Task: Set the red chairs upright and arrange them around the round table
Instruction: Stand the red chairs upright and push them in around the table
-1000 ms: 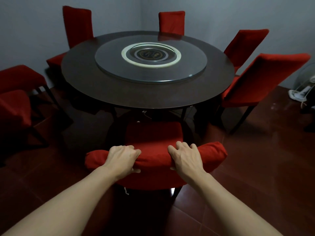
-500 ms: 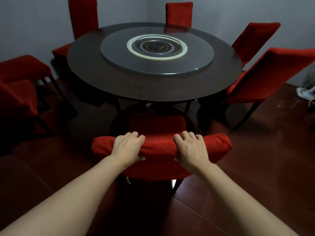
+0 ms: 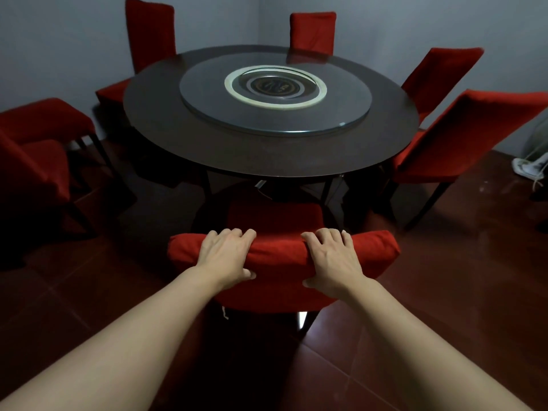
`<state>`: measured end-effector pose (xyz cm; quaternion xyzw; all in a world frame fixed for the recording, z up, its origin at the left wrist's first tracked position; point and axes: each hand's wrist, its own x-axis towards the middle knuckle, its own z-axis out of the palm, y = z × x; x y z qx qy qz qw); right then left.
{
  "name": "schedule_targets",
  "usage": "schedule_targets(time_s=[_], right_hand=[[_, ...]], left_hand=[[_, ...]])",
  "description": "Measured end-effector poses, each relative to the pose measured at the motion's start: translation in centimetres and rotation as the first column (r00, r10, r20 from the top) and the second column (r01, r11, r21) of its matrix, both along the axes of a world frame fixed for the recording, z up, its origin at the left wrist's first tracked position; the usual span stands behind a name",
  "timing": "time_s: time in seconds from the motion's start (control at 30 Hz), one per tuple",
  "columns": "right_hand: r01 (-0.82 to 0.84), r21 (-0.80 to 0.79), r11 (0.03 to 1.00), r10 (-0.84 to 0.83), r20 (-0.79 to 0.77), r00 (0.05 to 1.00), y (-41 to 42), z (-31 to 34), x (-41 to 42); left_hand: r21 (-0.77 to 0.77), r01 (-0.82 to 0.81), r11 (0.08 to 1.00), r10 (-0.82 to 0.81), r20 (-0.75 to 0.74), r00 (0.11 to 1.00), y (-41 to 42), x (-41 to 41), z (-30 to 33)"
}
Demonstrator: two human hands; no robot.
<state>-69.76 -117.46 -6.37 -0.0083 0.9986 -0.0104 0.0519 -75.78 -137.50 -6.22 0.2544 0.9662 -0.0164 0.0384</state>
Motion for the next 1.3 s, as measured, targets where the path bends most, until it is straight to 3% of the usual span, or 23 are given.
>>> schedule_targets(time_s=[0.9, 1.3], right_hand=[[0.166, -0.092, 0.982, -0.171, -0.041, 0.984, -1.0, 9.2, 2.7], [0.244, -0.109, 0.964, -0.25, -0.043, 0.967, 1.0, 9.9, 3.8]], left_hand=[[0.11, 0.085, 0.99, -0.09, 0.037, 0.995, -1.1, 1.4, 9.0], [0.116, 0.162, 0.98, -0.169, 0.051, 0.984, 1.9, 0.7, 10.4]])
